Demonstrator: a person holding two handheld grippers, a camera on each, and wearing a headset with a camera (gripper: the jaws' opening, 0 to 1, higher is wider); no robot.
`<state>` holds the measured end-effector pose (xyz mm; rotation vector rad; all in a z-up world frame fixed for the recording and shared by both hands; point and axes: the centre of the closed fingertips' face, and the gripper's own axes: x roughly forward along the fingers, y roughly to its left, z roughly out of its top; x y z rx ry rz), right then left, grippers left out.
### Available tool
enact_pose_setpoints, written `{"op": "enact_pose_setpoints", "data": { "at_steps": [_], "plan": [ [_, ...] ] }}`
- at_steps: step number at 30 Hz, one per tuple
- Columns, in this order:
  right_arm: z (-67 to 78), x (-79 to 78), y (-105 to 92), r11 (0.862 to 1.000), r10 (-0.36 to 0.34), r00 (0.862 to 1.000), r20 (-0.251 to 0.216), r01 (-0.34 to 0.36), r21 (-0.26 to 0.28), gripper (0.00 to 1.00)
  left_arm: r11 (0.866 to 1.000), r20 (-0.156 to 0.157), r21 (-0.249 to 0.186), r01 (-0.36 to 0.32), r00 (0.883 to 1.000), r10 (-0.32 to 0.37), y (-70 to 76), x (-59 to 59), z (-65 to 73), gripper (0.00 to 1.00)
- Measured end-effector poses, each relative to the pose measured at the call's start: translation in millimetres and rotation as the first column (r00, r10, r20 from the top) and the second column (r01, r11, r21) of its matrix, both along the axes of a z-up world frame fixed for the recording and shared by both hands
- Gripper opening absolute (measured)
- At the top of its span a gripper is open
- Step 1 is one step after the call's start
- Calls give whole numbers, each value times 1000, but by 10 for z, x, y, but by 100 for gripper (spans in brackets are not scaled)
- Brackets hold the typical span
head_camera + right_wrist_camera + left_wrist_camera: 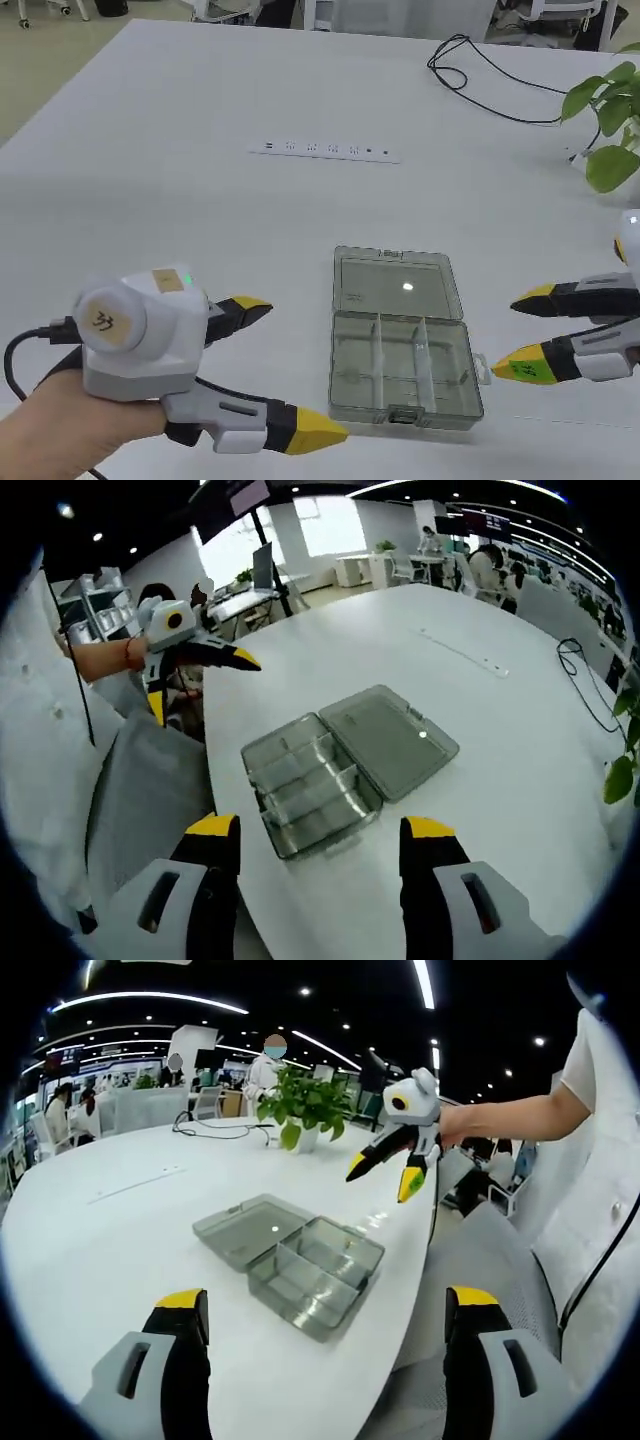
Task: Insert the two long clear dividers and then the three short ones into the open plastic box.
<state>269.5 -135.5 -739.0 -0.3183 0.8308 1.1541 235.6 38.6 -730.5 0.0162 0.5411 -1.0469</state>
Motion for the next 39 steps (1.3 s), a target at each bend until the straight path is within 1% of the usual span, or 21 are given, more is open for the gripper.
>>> {"op": "enact_pose_setpoints", "data": {
  "at_steps": [3, 5, 6, 9, 10, 11, 14, 17, 18, 19, 21, 22, 23, 26, 29, 30, 31, 32, 34, 37, 39],
  "plan": [
    [-60, -28, -40, 998, 44, 999, 5, -44, -35, 66, 1000, -2, 3, 0, 1000, 0, 6, 4, -6, 100],
    [-137, -56, -81, 992, 105, 994, 18, -103, -76, 66, 1000, -3, 2, -2, 1000, 2, 12, 13, -9, 100],
    [-185, -76, -112, 987, 124, 992, 8, -122, -102, 66, 1000, -3, 3, -4, 1000, 4, 17, 18, -13, 100],
    [-286, -103, -152, 975, 177, 984, 9, -174, -140, 64, 1000, -6, 0, -6, 1000, 6, 20, 26, -14, 100],
    [-323, -111, -177, 968, 192, 981, 3, -189, -162, 63, 1000, -6, 1, -6, 1000, 6, 21, 27, -16, 100],
    [-369, -129, -191, 956, 234, 972, 10, -228, -185, 63, 1000, -6, 4, -5, 1000, 5, 23, 27, -24, 100],
    [-470, -162, -231, 927, 301, 954, 13, -289, -241, 61, 1000, -10, 1, -6, 1000, 6, 23, 29, -29, 100],
    [-563, -171, -266, 908, 328, 945, 4, -314, -278, 59, 1000, -13, 0, -8, 1000, 8, 24, 32, -32, 100],
    [-602, -170, -287, 895, 351, 937, 6, -333, -297, 58, 1000, -13, 1, -8, 1000, 8, 27, 34, -36, 100],
    [-627, -168, -302, 887, 362, 932, 6, -343, -310, 57, 1000, -13, 2, -8, 1000, 8, 29, 36, -38, 100],
    [-783, -140, -367, 869, 385, 923, -6, -365, -334, 56, 1000, -15, -1, -11, 1000, 11, 30, 39, -38, 100],
    [-799, -125, -392, 858, 404, 915, -4, -380, -344, 56, 1000, -16, -1, -11, 1000, 11, 31, 41, -41, 100],
    [-797, -119, -400, 856, 407, 913, -3, -383, -347, 54, 1000, -16, 0, -10, 1000, 10, 32, 42, -45, 100],
    [-889, -98, -462, 831, 435, 900, -15, -408, -380, 50, 1000, -19, 1, -10, 1000, 10, 29, 40, -45, 100],
    [-962, -106, -462, 815, 452, 892, -22, -423, -396, 48, 1000, -22, 0, -12, 1000, 12, 30, 47, -50, 100],
    [-987, -105, -473, 806, 463, 886, -23, -431, -406, 47, 1000, -23, 0, -12, 1000, 12, 29, 47, -48, 100],
    [-1061, -99, -508, 799, 468, 883, -26, -435, -416, 47, 1000, -23, -2, -13, 1000, 13, 26, 50, -47, 100],
    [-1091, -93, -531, 794, 469, 883, -34, -438, -423, 47, 1000, -24, -1, -13, 1000, 13, 26, 52, -49, 100],
    [-1130, -73, -556, 788, 470, 882, -37, -438, -433, 47, 1000, -25, -1, -12, 1000, 12, 27, 57, -53, 100],
    [-1150, -71, -561, 784, 472, 880, -45, -443, -435, 45, 1000, -27, -2, -15, 1000, 15, 33, 63, -58, 100],
    [-1163, -74, -572, 775, 481, 875, -47, -450, -445, 43, 1000, -29, -2, -17, 999, 17, 43, 70, -65, 100]
  ]
}}
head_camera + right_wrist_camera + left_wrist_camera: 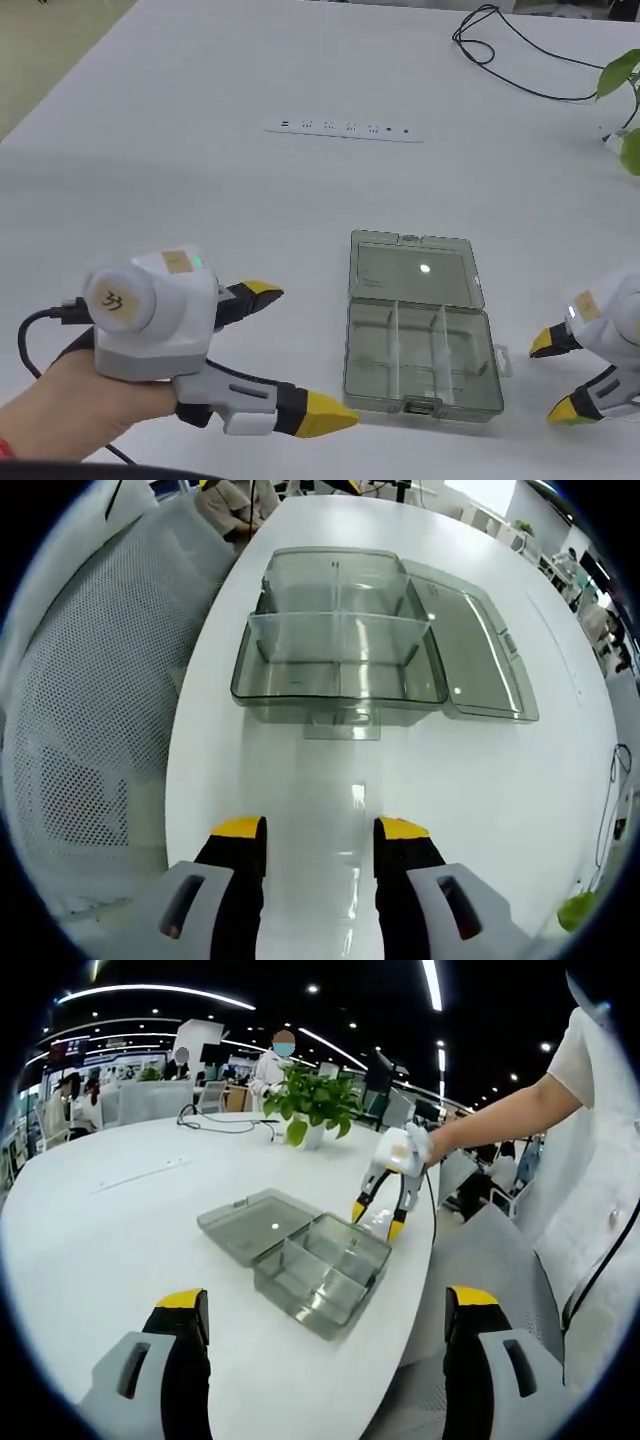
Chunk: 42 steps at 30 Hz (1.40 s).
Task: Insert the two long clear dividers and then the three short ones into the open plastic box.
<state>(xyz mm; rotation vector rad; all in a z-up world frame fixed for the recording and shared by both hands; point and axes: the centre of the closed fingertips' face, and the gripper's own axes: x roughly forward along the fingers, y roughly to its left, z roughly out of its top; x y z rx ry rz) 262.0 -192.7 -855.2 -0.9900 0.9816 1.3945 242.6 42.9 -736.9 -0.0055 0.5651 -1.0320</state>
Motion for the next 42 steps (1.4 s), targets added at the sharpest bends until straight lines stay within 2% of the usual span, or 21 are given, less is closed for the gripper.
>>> {"op": "enact_pose_setpoints", "data": {
  "at_steps": [4, 8, 16, 17, 23, 29, 36, 42],
  "plan": [
    [-23, -4, 7, 1000, 5, 1000, 12, -5, -4, 42, 1000, -2, 0, -4, 1000, 4, 12, 2, -5, 100],
    [-23, 37, 4, 1000, 18, 999, 43, -17, -8, 38, 1000, -4, -3, -8, 1000, 8, 19, 3, -8, 100],
    [-15, 27, 10, 1000, 3, 999, 43, -3, -3, 34, 1000, -3, -2, -7, 1000, 7, 27, 4, -19, 100],
    [-12, 41, 14, 1000, 6, 998, 56, -6, -4, 33, 1000, -4, -3, -7, 1000, 7, 29, 4, -20, 100],
    [-15, 21, 21, 1000, -2, 999, 46, 3, -9, 33, 1000, -3, -2, -4, 1000, 4, 24, 2, -19, 100],
    [33, -35, 62, 1000, -12, 998, 63, 13, -15, 33, 1000, 5, -3, 0, 1000, 0, 12, 13, 6, 100],
    [207, -1, 72, 998, -54, 994, 99, 52, 19, 33, 1000, 13, -1, 8, 1000, -8, 7, 31, 48, 99],
    [478, 25, 90, 996, -78, 984, 162, 72, 43, 33, 1000, 20, -21, 6, 1000, -6, -47, 59, 148, 98]
  ]
}}
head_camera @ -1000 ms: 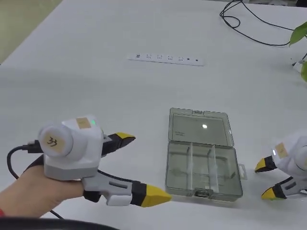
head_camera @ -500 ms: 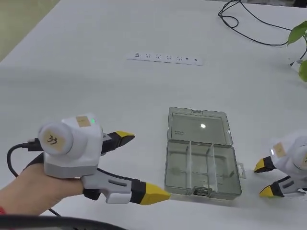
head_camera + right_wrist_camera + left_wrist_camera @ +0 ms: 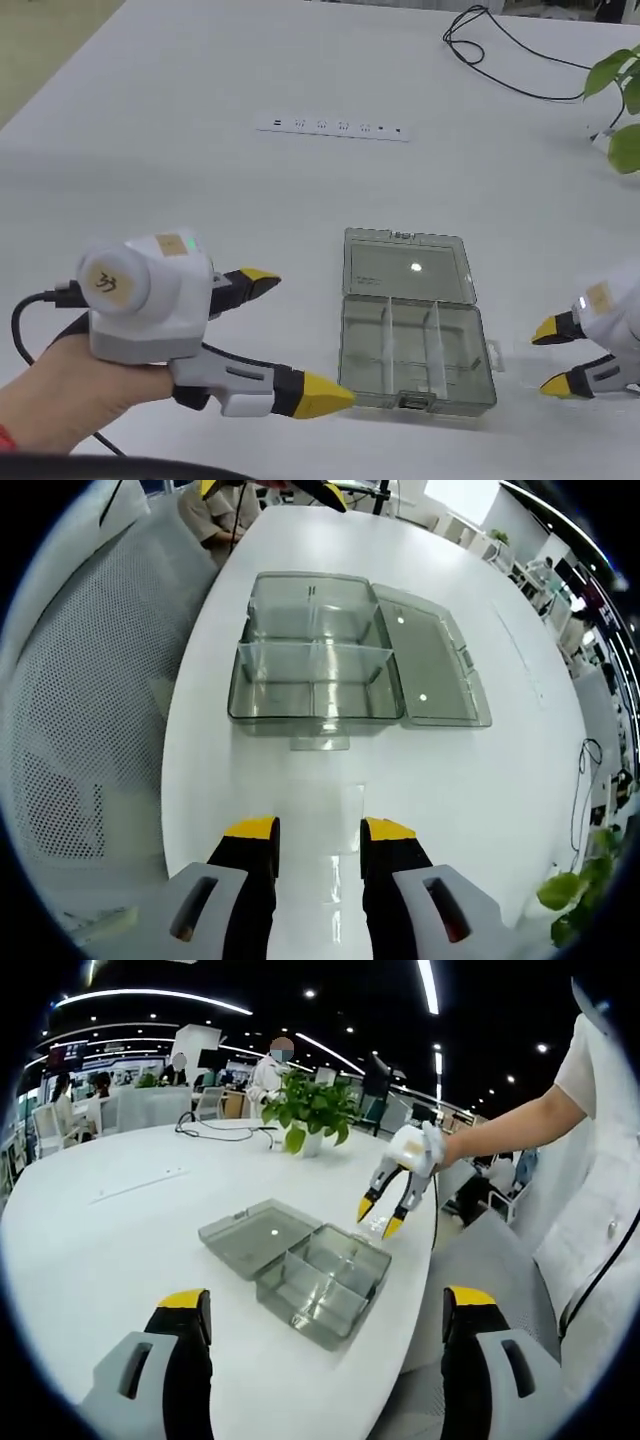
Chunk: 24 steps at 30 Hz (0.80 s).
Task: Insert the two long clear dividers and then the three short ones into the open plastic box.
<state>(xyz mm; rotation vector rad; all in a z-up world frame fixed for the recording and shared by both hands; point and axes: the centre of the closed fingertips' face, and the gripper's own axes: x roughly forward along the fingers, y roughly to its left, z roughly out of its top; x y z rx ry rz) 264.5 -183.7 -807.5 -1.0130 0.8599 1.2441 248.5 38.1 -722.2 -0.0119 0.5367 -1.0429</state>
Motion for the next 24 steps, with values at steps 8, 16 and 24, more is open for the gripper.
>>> {"op": "enact_pose_setpoints", "data": {
  "at_steps": [8, 16, 24],
  "plan": [
    [409, 27, 155, 999, -16, 996, 88, 12, 51, 33, 999, -15, -48, -4, 1000, 3, -94, 47, 150, 95],
    [726, 84, 365, 993, -19, 987, 157, 1, 116, 33, 988, -91, -150, -33, 996, 20, -265, 121, 359, 87],
    [1009, 86, 609, 988, -6, 976, 220, -28, 154, 33, 978, -180, -205, -25, 984, -12, -506, 119, 475, 75]
  ]
}}
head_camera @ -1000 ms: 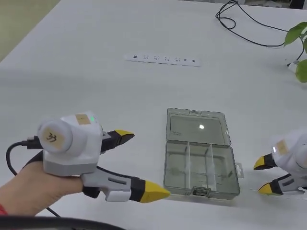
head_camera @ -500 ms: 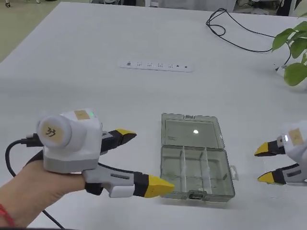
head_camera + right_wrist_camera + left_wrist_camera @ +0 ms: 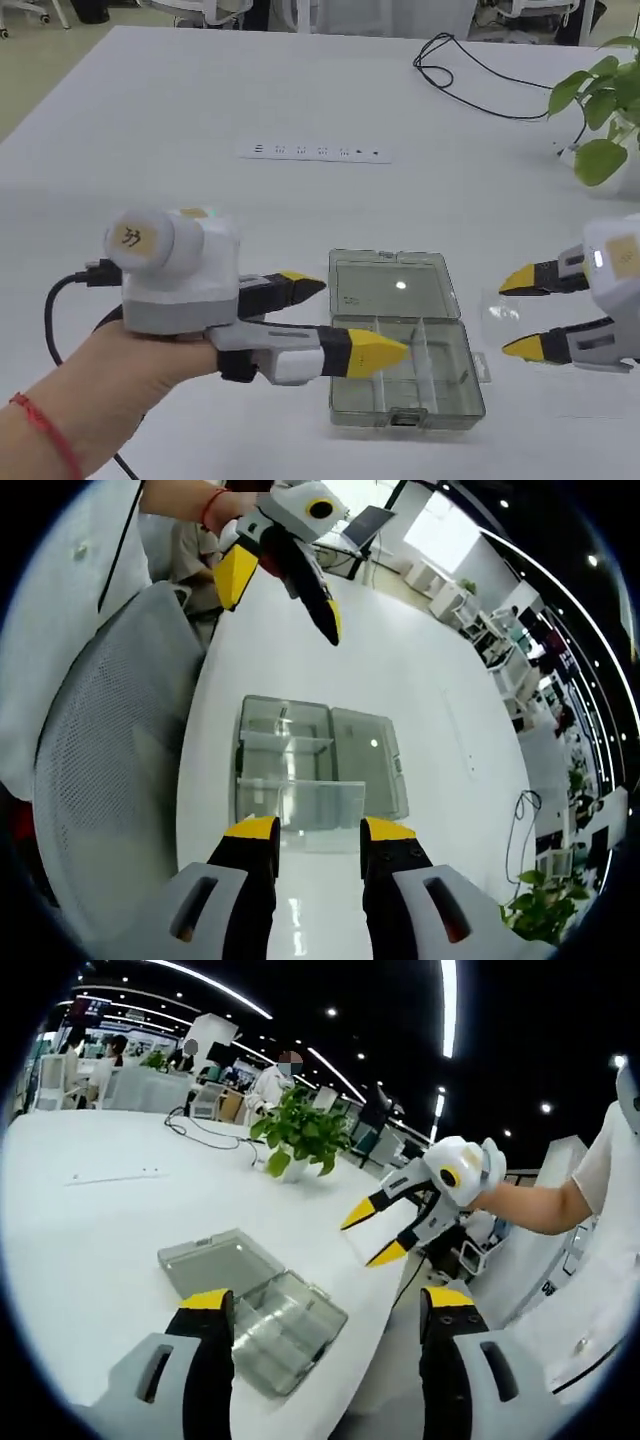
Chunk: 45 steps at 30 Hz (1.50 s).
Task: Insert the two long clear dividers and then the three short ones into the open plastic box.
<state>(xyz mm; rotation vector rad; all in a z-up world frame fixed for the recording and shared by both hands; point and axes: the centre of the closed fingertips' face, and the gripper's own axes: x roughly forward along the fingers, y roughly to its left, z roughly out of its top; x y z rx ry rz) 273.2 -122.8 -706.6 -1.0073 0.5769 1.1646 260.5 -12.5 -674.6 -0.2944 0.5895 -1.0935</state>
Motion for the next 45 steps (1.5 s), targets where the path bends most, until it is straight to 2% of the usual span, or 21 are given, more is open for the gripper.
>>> {"op": "enact_pose_setpoints", "data": {
  "at_steps": [3, 6, 7, 9, 12, 14, 18, 22, 26, 31, 35, 39, 45],
  "plan": [
    [86, -2, 72, 1000, 5, 1000, 21, -5, 3, 33, 1000, -23, -23, 0, 1000, -1, -77, 3, 38, 72],
    [149, -18, 128, 1000, 12, 999, 41, -12, -5, 33, 998, -95, -68, -7, 996, 1, -176, -4, 82, 68],
    [175, -33, 155, 1000, 14, 999, 45, -14, -7, 33, 997, -102, -81, -7, 995, -1, -196, 1, 97, 65],
    [228, -58, 214, 1000, 18, 998, 54, -18, -8, 33, 994, -141, -108, -9, 990, -7, -247, -15, 123, 59],
    [290, -85, 283, 1000, 26, 997, 67, -25, -11, 33, 989, -177, -144, -21, 984, -5, -321, -9, 167, 53],
    [331, -107, 332, 1000, 29, 997, 72, -28, -7, 33, 987, -189, -159, -22, 982, -8, -369, 7, 174, 52],
    [398, -156, 425, 999, 33, 997, 74, -34, 7, 33, 987, -215, -160, -12, 976, -23, -461, -18, 158, 48],
    [441, -176, 475, 999, 33, 996, 79, -34, 10, 33, 985, -244, -175, -13, 969, -31, -530, -44, 158, 41],
    [484, -224, 539, 999, 34, 997, 73, -36, 23, 33, 983, -257, -181, -6, 966, -41, -588, -70, 162, 36],
    [501, -245, 576, 999, 39, 996, 76, -40, 21, 33, 981, -263, -194, 7, 963, -59, -633, -93, 182, 24],
    [513, -265, 593, 999, 41, 996, 75, -43, 21, 33, 980, -264, -198, 14, 962, -68, -650, -101, 191, 20],
    [514, -268, 589, 999, 42, 996, 79, -43, 14, 33, 980, -267, -197, 24, 961, -78, -659, -119, 179, 9],
    [510, -293, 585, 999, 42, 996, 80, -43, 8, 33, 979, -275, -200, 30, 958, -86, -677, -143, 170, 6]
  ]
}}
